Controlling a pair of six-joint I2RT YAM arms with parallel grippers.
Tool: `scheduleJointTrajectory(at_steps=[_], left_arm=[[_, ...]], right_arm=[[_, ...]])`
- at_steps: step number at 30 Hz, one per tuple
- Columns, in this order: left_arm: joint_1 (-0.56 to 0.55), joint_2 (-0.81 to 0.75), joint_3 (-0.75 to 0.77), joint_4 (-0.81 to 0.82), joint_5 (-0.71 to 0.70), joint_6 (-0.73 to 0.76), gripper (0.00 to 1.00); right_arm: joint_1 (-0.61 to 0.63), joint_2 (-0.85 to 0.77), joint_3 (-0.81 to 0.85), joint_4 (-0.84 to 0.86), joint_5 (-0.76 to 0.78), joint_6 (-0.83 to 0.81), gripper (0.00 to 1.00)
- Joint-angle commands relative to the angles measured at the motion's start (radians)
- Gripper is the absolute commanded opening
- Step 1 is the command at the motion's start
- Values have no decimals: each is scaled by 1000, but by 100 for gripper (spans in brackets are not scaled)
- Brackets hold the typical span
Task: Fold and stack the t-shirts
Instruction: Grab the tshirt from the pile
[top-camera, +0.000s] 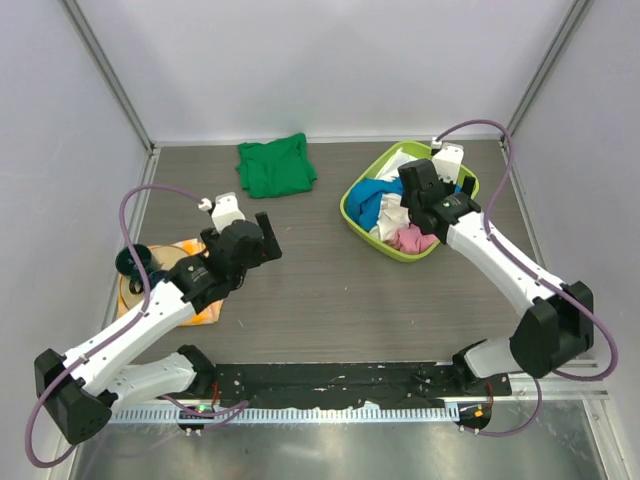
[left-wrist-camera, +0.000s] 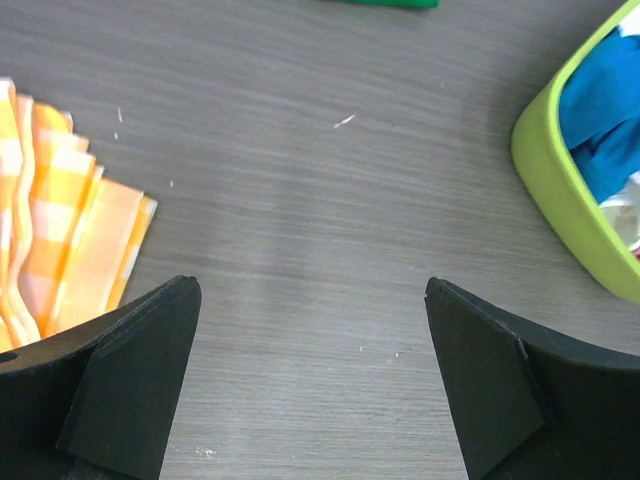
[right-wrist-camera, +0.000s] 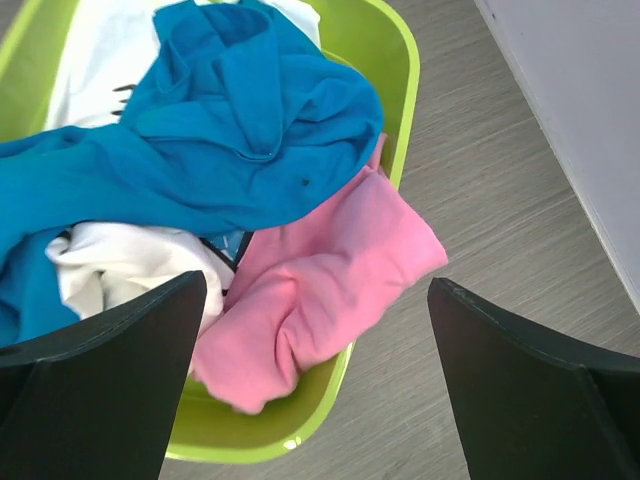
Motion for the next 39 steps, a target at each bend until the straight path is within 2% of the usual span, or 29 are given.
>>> scheduleJointTrajectory(at_steps=[1, 5, 6, 9, 16, 18, 22, 23, 27, 32, 39], left_arm=[[-3, 4, -81, 113, 22, -97, 100], [-3, 56, -116, 128, 66, -125, 100], [-3, 72, -126, 142, 94, -122, 100], [-3, 93, -149, 182, 115, -122, 100], [-4, 146, -159, 239, 157, -96, 100], [-3, 154, -162, 254, 163, -93, 100], [-3, 168, -170, 289, 192, -94, 100], [-4, 172, -167, 289, 200, -94, 100], [-4, 174, -156, 276, 198, -85, 100], [-4, 146, -161, 234, 146, -85, 100], [-3, 31, -173, 136, 13, -120, 100]], right_arm=[[-41, 89, 75, 20, -93, 10, 100], [-61, 163, 108, -51, -203, 54, 100], [-61, 169, 105, -75, -271, 59, 100], [-61, 151, 45, -85, -346, 105, 100], [-62, 67, -88, -151, -331, 186, 100], [-62, 1, -142, -92, -374, 182, 100], [-50, -50, -159, 45, -582, 194, 100], [-37, -49, -147, 68, -624, 195, 100], [107, 72, 59, 64, -613, 180, 100], [174, 258, 229, 81, -710, 203, 100], [203, 503, 378, 232, -754, 220, 100]])
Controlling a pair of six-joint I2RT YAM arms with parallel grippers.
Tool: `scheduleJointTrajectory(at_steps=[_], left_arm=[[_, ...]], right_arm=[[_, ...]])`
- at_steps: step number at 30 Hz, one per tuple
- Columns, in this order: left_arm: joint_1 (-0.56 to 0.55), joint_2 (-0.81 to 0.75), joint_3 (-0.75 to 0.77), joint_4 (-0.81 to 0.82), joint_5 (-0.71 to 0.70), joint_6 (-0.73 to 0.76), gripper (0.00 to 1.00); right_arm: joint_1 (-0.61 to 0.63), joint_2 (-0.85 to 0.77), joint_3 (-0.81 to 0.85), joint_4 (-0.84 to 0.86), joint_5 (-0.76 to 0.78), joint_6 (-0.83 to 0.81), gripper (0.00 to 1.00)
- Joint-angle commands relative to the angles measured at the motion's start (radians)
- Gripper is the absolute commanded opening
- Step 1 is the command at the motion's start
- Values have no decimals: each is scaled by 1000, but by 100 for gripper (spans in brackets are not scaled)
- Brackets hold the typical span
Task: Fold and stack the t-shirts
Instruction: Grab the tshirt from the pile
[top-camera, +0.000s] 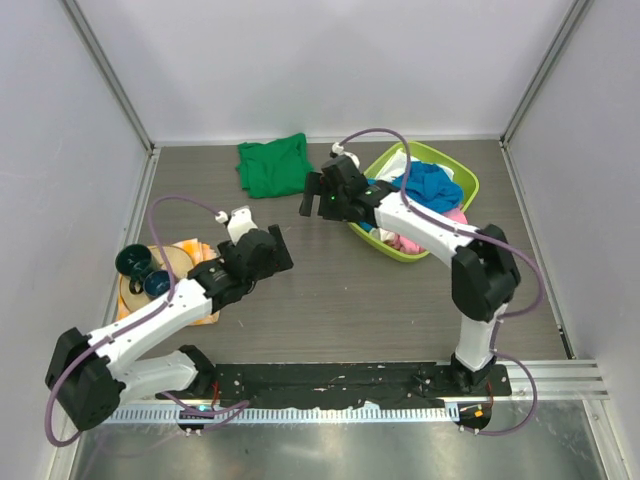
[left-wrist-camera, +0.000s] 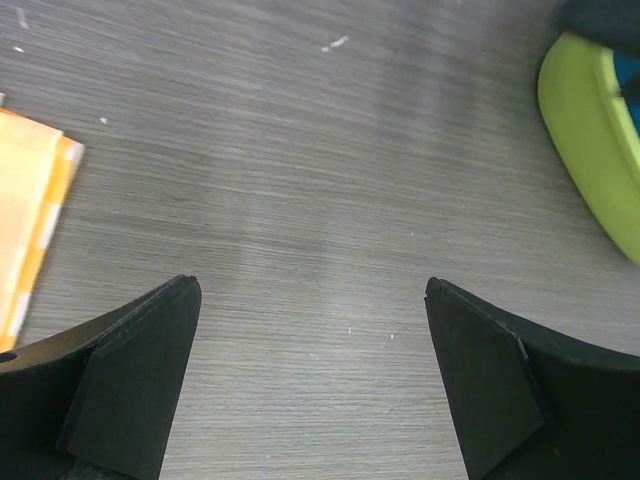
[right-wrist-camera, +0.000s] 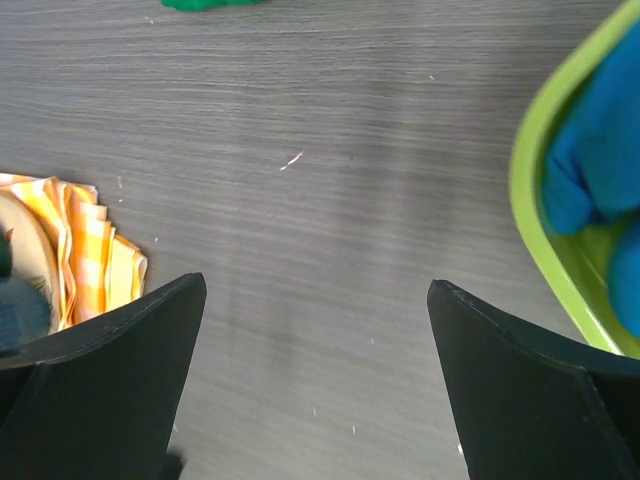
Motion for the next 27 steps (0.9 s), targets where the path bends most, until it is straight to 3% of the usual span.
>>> scheduleJointTrajectory(at_steps=[1, 8, 18, 27], left_arm=[[-4, -115, -13, -45, -118, -18, 100], [-1, -172, -25, -65, -142, -15, 100], [-1, -112, -19, -37, -127, 8, 100], [5, -92, -22, -11, -121, 17, 100]], right_arm=[[-1, 115, 89, 122, -55, 14, 100], [-1, 318, 225, 236, -94, -5, 100], [-10, 554, 472, 127, -28, -63, 100], [-93, 442, 287, 105, 71, -89, 100]])
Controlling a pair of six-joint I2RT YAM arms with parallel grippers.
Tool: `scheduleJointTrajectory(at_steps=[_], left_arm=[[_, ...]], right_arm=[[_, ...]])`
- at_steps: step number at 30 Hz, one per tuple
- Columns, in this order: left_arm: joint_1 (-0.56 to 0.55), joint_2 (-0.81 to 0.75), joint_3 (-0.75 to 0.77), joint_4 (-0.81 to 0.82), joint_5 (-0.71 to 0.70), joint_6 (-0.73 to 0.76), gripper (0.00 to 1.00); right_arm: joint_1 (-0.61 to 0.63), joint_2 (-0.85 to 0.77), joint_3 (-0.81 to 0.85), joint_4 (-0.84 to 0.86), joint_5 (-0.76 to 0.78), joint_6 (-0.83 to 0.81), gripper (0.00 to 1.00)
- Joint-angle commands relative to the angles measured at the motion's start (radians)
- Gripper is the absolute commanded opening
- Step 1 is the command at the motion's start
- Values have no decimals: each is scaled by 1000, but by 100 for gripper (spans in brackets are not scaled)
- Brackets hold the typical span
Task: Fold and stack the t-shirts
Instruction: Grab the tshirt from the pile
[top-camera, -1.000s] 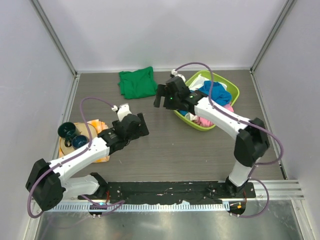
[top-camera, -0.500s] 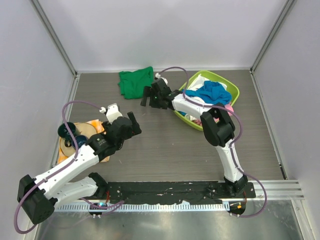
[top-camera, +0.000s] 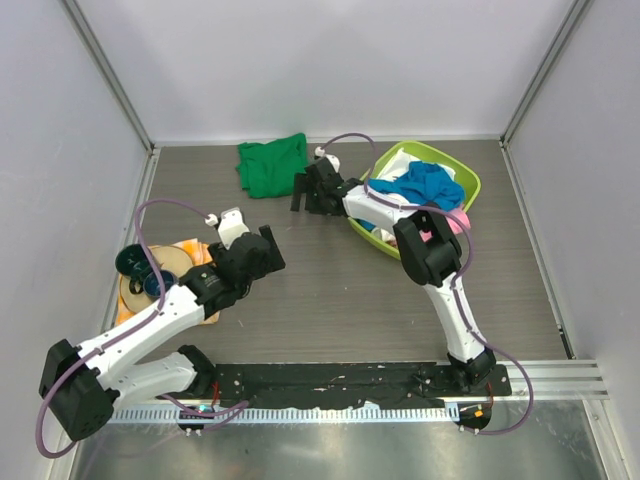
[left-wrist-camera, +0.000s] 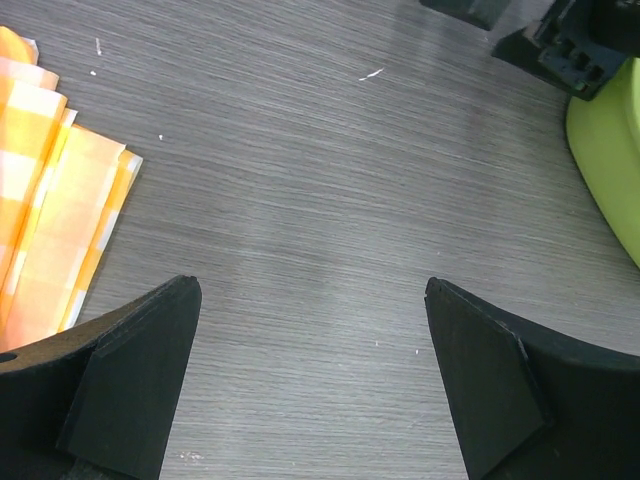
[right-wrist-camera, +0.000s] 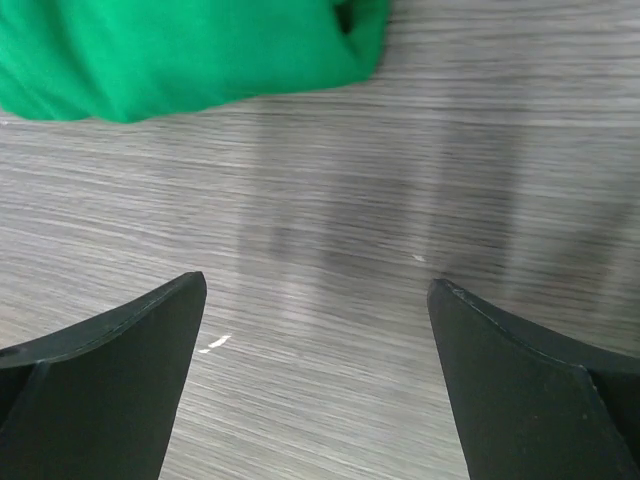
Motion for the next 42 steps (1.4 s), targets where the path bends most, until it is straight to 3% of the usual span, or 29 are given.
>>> scheduleJointTrajectory(at_steps=[1, 14, 25, 29, 42], left_arm=[[6, 17, 1, 46, -14, 12, 100], [4, 52, 6, 92, 21, 16, 100], [4, 7, 9, 72, 49, 17, 100], [4, -30, -5, 66, 42, 14, 100], [6, -43, -10, 61, 93, -8, 100]], right_arm=[[-63, -106, -75, -28, 61, -27, 100], [-201, -344, -427, -44, 110, -17, 100], [-232, -503, -540, -136, 229, -39, 100], [-290, -572, -628, -137, 195, -30, 100], [-283, -738, -750, -267, 221, 42, 100]])
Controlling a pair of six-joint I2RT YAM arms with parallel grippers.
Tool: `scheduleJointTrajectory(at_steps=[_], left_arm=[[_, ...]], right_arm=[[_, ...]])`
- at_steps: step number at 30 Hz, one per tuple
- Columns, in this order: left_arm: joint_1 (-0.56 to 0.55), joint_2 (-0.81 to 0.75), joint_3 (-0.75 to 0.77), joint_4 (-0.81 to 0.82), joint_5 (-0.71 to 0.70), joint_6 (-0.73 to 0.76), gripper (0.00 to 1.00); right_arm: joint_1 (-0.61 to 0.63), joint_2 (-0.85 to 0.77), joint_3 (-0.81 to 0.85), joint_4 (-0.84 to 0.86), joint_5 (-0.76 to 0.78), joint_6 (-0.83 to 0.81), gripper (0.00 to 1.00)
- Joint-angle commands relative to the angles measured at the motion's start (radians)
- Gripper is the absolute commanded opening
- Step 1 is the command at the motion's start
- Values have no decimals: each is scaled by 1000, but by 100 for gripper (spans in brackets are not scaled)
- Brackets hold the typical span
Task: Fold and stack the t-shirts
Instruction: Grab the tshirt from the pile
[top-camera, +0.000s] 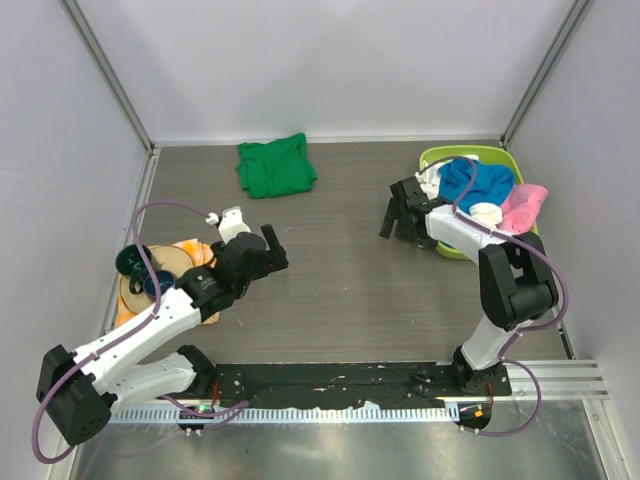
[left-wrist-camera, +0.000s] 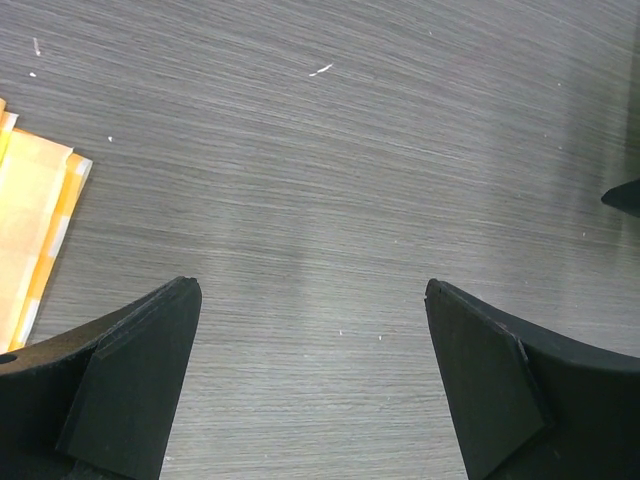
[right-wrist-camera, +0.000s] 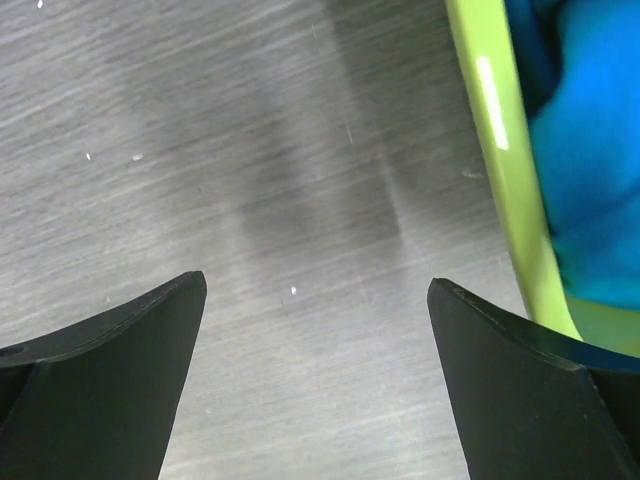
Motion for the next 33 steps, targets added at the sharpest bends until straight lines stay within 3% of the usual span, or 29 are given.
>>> scheduleJointTrajectory(at_steps=[1, 8, 17, 33], left_arm=[[4, -12, -3, 14, 33, -17, 100], [4, 63, 43, 3, 70, -5, 100], [4, 80, 36, 18, 73, 9, 100], [4, 127, 72, 8, 32, 59, 100]], right_arm=[[27, -175, -35, -87, 35, 53, 100], [45, -354, -106, -234, 135, 156, 100], [39, -375, -171, -304, 233, 211, 100], [-172, -97, -71, -123, 189, 64, 100]])
